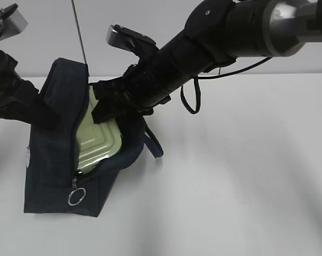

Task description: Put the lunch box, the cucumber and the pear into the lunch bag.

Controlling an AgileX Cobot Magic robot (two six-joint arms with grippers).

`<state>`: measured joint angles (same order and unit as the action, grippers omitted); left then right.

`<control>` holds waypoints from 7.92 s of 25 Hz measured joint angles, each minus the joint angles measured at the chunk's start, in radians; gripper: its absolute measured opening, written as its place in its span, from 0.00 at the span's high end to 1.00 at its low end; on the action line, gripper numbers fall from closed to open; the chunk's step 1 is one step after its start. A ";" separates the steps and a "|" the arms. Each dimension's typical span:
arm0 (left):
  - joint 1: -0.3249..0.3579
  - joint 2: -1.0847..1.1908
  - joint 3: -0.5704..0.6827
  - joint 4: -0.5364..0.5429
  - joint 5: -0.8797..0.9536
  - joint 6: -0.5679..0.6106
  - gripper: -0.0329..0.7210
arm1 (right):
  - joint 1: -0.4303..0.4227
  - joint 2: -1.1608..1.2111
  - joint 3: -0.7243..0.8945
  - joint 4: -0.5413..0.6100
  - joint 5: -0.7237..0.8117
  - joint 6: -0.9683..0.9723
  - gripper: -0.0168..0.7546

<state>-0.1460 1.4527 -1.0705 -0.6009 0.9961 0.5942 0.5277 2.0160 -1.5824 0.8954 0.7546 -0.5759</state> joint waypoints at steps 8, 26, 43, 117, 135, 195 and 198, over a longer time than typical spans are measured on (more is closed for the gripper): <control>-0.001 0.000 0.000 -0.004 -0.003 0.000 0.94 | 0.003 -0.033 -0.009 0.014 0.037 -0.005 0.36; -0.001 0.000 0.000 -0.005 -0.001 0.000 0.94 | -0.073 -0.051 -0.016 -0.334 0.059 0.183 0.40; -0.001 0.047 -0.009 -0.019 -0.002 0.000 0.94 | -0.073 -0.016 0.012 -0.382 0.025 0.265 0.96; -0.298 -0.480 0.640 -0.150 -0.965 0.328 0.45 | 0.225 -0.725 1.214 -1.037 -1.264 0.576 0.49; -0.490 -0.480 0.769 -0.225 -1.180 0.257 0.47 | 0.231 -0.311 1.065 -1.233 -1.463 0.701 0.49; -0.570 -0.383 0.590 0.660 -0.878 -0.555 0.64 | 0.247 -0.263 1.025 -1.264 -1.475 0.711 0.49; -0.593 -0.441 0.629 0.662 -1.094 -0.560 0.64 | 0.247 -0.263 1.020 -1.264 -1.475 0.711 0.49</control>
<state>-0.7390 1.0119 -0.4413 0.0614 -0.0976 0.0343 0.7751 1.7532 -0.5623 -0.3688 -0.7200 0.1353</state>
